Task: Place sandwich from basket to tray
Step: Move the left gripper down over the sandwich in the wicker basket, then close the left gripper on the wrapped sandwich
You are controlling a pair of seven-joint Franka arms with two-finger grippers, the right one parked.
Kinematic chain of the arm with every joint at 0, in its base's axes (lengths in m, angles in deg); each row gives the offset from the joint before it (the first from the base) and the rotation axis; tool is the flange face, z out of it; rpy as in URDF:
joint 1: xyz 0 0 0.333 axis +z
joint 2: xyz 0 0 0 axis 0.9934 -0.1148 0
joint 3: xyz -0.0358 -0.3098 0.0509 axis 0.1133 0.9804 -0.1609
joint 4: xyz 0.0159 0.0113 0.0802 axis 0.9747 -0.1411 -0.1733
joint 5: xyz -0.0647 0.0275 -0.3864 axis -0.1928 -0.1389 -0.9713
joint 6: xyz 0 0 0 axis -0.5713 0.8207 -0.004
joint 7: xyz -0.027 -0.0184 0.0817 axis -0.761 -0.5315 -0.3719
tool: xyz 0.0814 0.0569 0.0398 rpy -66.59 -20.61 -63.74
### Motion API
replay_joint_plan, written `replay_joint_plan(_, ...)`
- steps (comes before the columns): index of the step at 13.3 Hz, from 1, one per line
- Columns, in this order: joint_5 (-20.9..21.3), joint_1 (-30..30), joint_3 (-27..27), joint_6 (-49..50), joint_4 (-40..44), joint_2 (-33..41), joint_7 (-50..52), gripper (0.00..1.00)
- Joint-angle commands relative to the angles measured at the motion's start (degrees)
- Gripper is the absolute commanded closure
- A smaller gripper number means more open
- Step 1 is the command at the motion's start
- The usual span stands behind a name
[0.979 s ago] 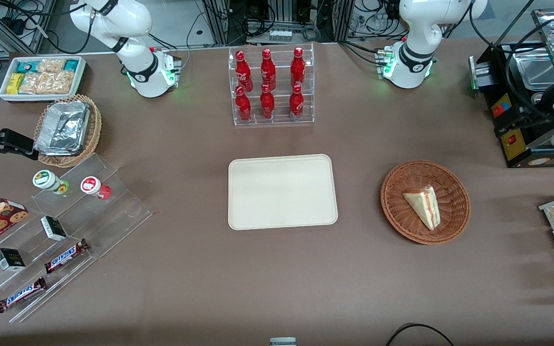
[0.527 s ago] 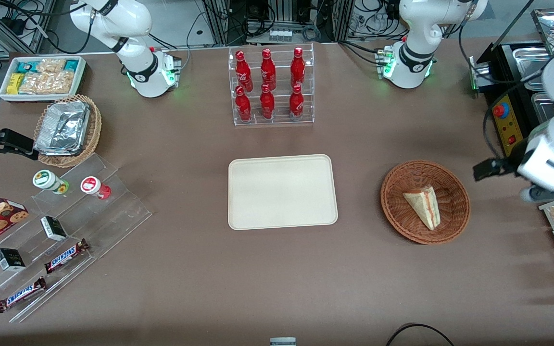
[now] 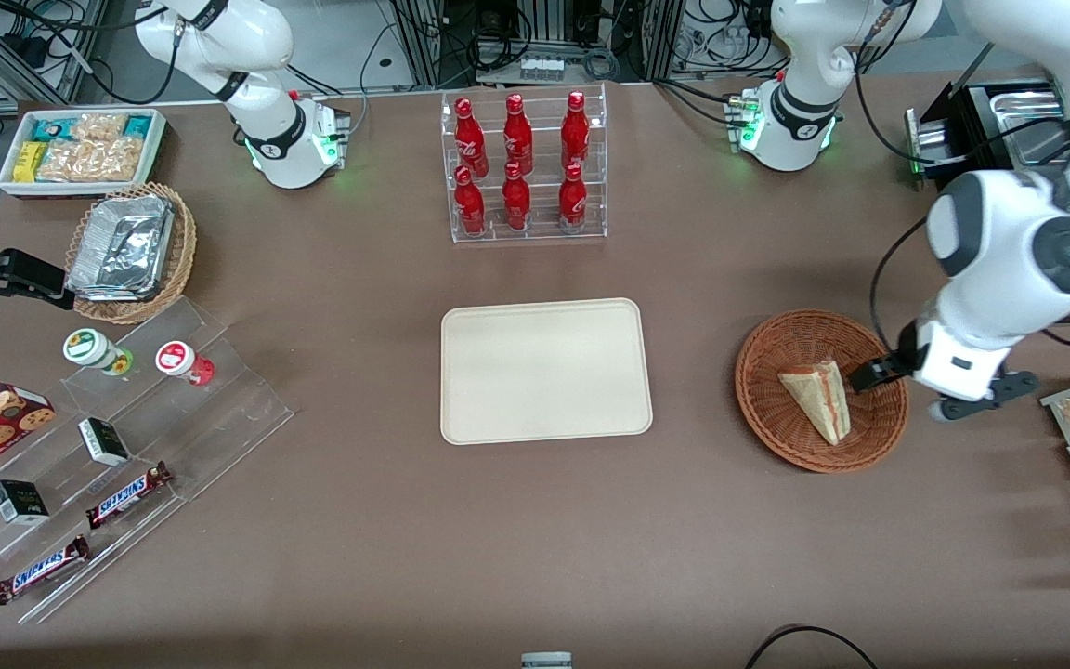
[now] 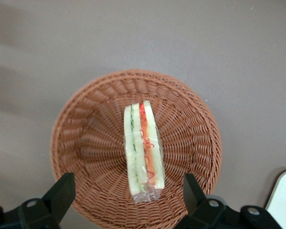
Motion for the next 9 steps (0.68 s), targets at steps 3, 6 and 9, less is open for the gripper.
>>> replay_joint_plan(3, -0.21, -2.62, -0.49, -9.77, -7.67, -0.49, 5.73, 0.0)
replay_joint_plan(6, -0.03, -2.62, -0.49, -10.49, -8.91, -1.72, 5.82, 0.0)
replay_joint_plan(9, 0.14, -2.62, -0.49, -11.89, -9.26, -3.74, 5.82, 0.0)
